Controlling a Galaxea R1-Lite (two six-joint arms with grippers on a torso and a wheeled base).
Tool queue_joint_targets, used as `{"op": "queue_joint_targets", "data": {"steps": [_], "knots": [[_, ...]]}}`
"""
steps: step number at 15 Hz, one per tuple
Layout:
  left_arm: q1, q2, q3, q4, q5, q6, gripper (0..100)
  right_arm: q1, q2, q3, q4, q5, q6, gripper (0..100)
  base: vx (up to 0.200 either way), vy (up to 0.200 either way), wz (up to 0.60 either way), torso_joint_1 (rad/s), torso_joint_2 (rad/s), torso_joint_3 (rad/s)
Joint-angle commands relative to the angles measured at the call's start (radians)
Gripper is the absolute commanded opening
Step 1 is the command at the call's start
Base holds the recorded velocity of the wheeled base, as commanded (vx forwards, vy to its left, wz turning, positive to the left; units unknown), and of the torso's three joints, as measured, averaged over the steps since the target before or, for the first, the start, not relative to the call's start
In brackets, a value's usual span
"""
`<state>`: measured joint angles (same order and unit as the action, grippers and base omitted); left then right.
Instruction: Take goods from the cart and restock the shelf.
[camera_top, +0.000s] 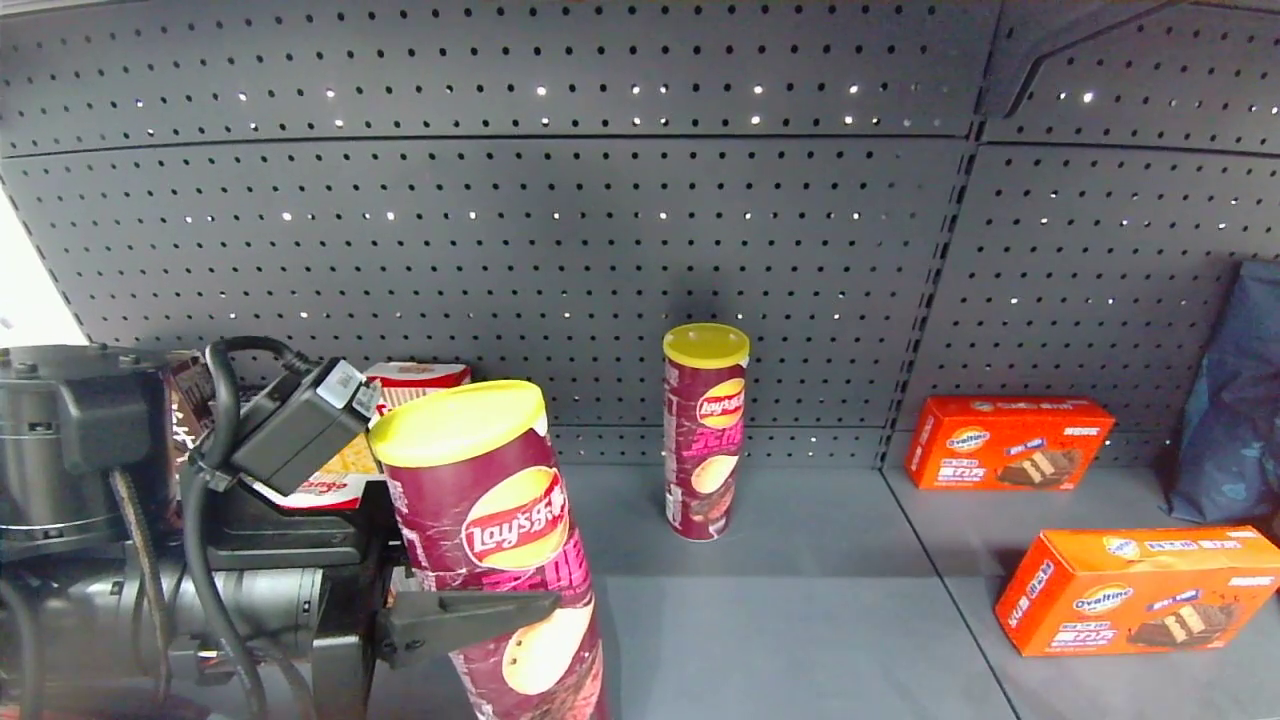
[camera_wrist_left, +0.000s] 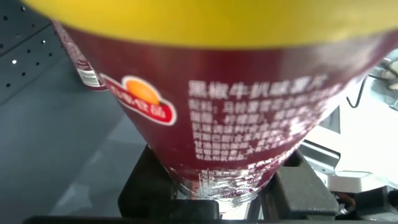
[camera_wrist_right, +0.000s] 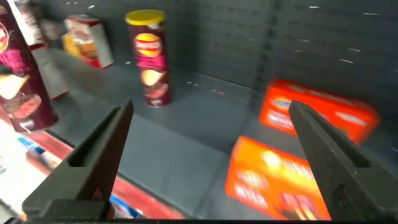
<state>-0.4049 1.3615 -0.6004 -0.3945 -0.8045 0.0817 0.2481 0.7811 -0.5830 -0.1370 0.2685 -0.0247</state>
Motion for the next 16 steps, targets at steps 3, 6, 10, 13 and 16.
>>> {"op": "queue_joint_targets", "data": {"steps": [3, 6, 10, 13, 16], "knots": [[0.006, -0.001, -0.001, 0.000, 0.001, 0.000, 0, 0.140, 0.313, -0.051, -0.130, 0.006, -0.044, 100, 0.000, 0.000, 0.00, 0.000, 0.00, 0.000], [0.005, 0.001, -0.001, 0.000, 0.001, 0.000, 0, 0.180, 0.395, -0.083, -0.170, 0.009, -0.058, 100, 0.000, 0.000, 0.00, 0.000, 0.00, 0.000], [0.006, 0.002, -0.005, -0.001, 0.001, 0.000, 0, 0.189, 0.675, -0.199, -0.328, 0.061, -0.060, 100, 0.000, 0.000, 0.00, 0.000, 0.00, 0.000], [0.005, 0.018, -0.025, -0.003, 0.001, 0.000, 0, 0.191, 0.814, -0.212, -0.457, 0.089, -0.118, 100, 0.000, 0.000, 0.00, 0.000, 0.00, 0.000], [0.005, 0.027, -0.032, -0.003, -0.001, 0.000, 0, 0.191, 0.911, -0.216, -0.595, 0.252, -0.121, 100, 0.000, 0.000, 0.00, 0.000, 0.00, 0.000]]}}
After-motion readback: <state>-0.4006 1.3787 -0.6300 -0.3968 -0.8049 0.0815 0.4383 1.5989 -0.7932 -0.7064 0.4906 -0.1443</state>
